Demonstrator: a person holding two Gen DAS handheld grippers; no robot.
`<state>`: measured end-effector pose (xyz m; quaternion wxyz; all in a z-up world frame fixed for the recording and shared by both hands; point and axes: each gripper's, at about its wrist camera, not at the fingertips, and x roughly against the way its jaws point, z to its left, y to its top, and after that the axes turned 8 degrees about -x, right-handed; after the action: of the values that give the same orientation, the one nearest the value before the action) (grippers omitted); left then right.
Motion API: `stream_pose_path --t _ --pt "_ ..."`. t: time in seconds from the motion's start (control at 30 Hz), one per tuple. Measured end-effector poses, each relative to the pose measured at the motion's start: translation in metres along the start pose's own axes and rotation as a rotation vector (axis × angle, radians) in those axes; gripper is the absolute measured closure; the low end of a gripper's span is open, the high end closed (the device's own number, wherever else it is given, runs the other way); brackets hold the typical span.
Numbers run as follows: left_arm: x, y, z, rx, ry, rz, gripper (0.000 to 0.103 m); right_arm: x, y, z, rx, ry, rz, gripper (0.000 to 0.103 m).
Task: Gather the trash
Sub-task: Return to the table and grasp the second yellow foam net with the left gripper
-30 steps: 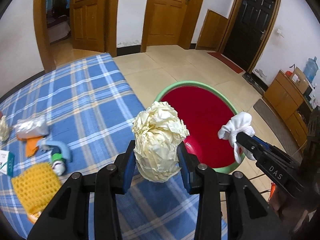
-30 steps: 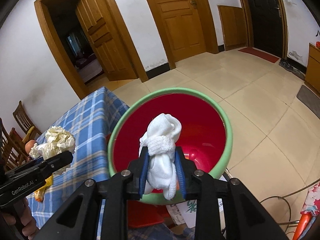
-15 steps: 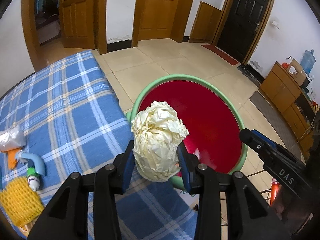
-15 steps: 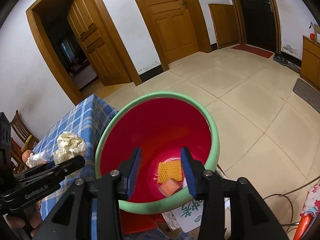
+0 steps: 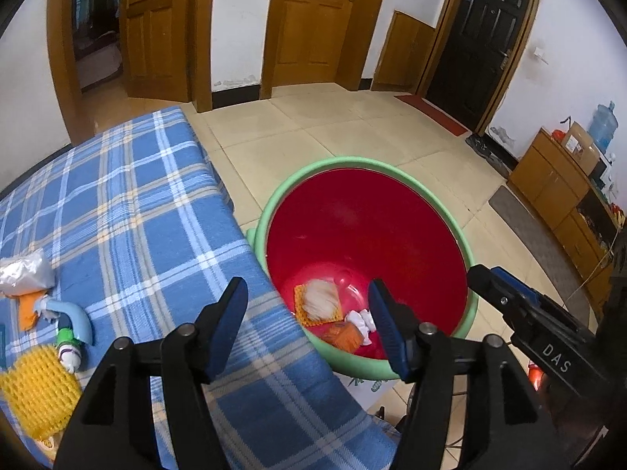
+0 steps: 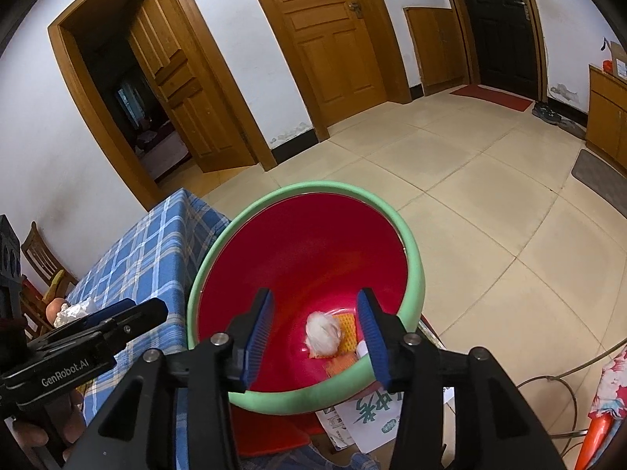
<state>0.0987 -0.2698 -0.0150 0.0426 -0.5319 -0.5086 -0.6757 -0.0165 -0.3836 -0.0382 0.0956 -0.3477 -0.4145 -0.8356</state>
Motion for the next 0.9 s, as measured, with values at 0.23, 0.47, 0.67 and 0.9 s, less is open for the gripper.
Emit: stream_pose_path --t 0.23,0.47,0.67,0.9 --pt "0.016 -0.008 0.015 0.041 0.022 -0.009 0.039 0.007 -0.003 0.009 0.013 0.020 -0.003 0.049" --pt "0.033 -0.026 0.037 0.087 0.064 -0.010 0.039 0.012 -0.012 0.024 0.036 0.049 0.012 0.043" --pt "0.051 -0.042 0.063 0.137 0.108 -0.012 0.039 0.013 -0.022 0.043 0.062 0.078 0.031 0.042" --pt "0.074 -0.060 0.092 0.198 0.163 -0.029 0.039 0.014 -0.031 0.066 0.098 0.103 0.040 0.040"
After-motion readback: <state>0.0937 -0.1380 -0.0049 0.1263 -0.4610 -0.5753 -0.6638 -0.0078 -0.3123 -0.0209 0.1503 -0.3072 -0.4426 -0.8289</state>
